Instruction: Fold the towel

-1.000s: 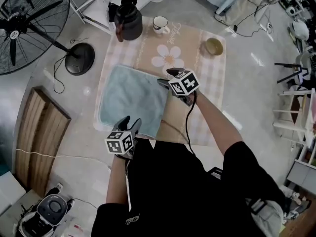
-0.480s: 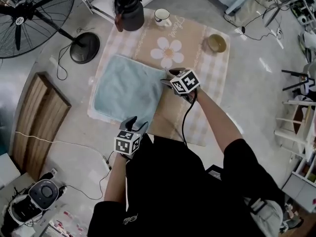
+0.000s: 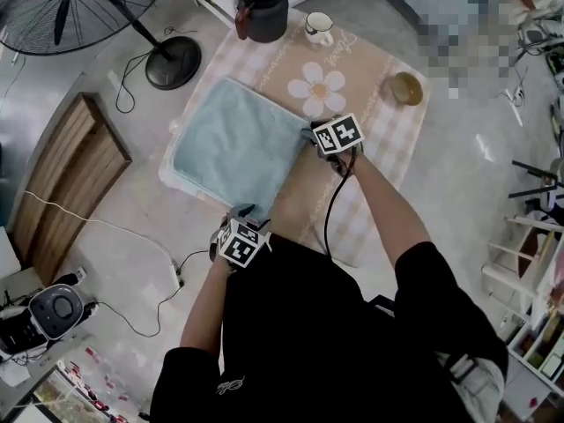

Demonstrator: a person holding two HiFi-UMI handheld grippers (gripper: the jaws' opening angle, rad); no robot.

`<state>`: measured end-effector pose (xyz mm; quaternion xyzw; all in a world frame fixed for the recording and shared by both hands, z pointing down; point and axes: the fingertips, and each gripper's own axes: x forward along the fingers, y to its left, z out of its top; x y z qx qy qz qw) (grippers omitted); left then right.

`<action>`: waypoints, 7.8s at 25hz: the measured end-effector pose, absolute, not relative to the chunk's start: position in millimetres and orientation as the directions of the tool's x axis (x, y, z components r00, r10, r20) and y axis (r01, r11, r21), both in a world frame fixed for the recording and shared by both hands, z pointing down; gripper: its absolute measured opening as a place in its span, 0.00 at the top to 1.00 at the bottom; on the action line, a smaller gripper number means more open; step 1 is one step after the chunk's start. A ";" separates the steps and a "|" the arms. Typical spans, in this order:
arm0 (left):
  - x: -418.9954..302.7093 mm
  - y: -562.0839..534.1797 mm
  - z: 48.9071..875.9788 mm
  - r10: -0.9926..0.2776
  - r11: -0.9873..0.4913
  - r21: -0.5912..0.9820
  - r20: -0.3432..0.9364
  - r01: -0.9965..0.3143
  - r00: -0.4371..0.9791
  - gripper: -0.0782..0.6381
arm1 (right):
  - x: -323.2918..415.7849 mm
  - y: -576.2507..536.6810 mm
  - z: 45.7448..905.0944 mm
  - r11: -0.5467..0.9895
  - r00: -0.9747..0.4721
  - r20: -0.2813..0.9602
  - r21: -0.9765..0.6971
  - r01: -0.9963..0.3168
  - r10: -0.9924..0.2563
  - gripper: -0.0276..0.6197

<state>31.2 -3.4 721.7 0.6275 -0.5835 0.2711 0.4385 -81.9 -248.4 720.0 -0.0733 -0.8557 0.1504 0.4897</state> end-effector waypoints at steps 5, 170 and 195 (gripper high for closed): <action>18.4 -0.8 722.1 -0.502 0.149 0.229 0.855 -0.962 0.125 0.67 | -77.7 -245.8 712.8 0.941 -0.536 0.799 -0.336 -0.023 0.272 0.86; -333.1 -59.9 635.1 -0.397 -0.531 0.377 0.680 -0.759 0.616 0.82 | -220.2 -108.2 625.5 0.775 -0.662 0.750 -0.407 -0.485 -0.021 0.91; -366.7 -64.6 623.7 -0.710 -0.177 0.386 0.587 -0.905 0.389 0.54 | -237.2 -114.6 613.8 0.808 -0.712 0.660 -0.271 -0.523 -0.239 0.58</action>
